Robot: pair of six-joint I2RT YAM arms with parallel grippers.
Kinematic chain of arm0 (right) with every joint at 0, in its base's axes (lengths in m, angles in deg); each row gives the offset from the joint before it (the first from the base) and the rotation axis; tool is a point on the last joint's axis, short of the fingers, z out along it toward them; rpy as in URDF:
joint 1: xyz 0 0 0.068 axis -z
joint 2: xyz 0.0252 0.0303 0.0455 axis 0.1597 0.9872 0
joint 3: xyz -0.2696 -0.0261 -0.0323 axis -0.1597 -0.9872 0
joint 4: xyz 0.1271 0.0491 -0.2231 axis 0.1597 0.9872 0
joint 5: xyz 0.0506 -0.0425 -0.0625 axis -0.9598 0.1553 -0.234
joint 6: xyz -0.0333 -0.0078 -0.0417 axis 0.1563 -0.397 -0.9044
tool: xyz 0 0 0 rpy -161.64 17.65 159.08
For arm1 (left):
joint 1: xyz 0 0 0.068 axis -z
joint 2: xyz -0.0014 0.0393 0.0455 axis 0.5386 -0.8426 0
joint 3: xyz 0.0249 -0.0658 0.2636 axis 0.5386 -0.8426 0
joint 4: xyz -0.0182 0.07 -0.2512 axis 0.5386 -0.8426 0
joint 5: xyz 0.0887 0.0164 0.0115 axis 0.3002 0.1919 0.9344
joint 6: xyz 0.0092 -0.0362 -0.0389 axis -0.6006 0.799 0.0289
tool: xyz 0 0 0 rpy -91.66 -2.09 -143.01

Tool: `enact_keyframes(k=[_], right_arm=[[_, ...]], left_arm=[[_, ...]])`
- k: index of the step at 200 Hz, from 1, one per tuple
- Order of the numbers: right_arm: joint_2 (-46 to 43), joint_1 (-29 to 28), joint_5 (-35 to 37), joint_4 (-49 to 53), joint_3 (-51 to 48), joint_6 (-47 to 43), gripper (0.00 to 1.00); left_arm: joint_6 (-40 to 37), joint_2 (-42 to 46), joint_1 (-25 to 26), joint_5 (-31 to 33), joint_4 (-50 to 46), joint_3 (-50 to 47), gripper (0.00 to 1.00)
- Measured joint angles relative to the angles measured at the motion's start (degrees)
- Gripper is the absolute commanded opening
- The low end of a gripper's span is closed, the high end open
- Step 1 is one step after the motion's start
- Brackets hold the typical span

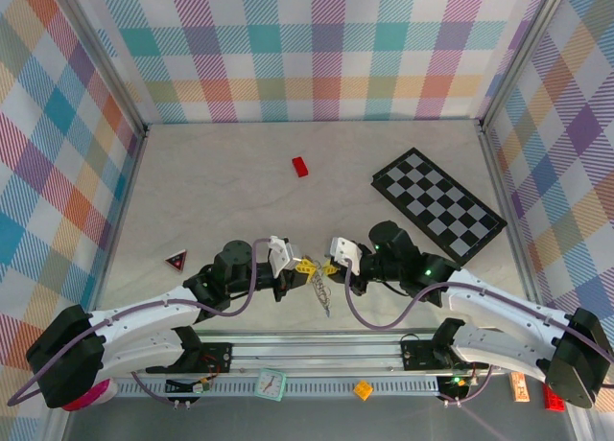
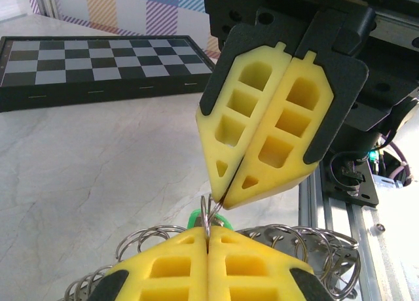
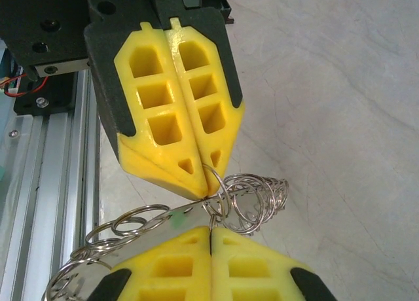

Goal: Put the keys on the keyring

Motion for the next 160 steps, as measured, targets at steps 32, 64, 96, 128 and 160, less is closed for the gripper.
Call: enact_keyframes(k=[32, 64, 96, 128, 160], right_arm=[[1.6, -0.9, -1.4, -0.1, 0.5, 0.1, 0.00], [1.7, -1.2, -1.8, -0.4, 0.5, 0.3, 0.20], [-2.6, -0.8, -1.6, -0.6, -0.5, 1.0, 0.26], [-6.8, 1.6, -3.6, -0.9, -0.9, 2.9, 0.26], [-5.9, 3.1, -4.7, -1.7, -0.9, 4.6, 0.26]], left_arm=[[0.0, 0.0, 0.0, 0.1, 0.2, -0.1, 0.00], [0.0, 0.0, 0.0, 0.2, 1.0, -0.3, 0.00], [-0.5, 0.8, 0.0, 0.6, 1.9, -0.6, 0.00], [-2.2, 1.7, 0.0, 0.3, 1.8, -1.1, 0.00], [-4.1, 2.3, 0.0, -1.6, 1.8, -1.4, 0.00]])
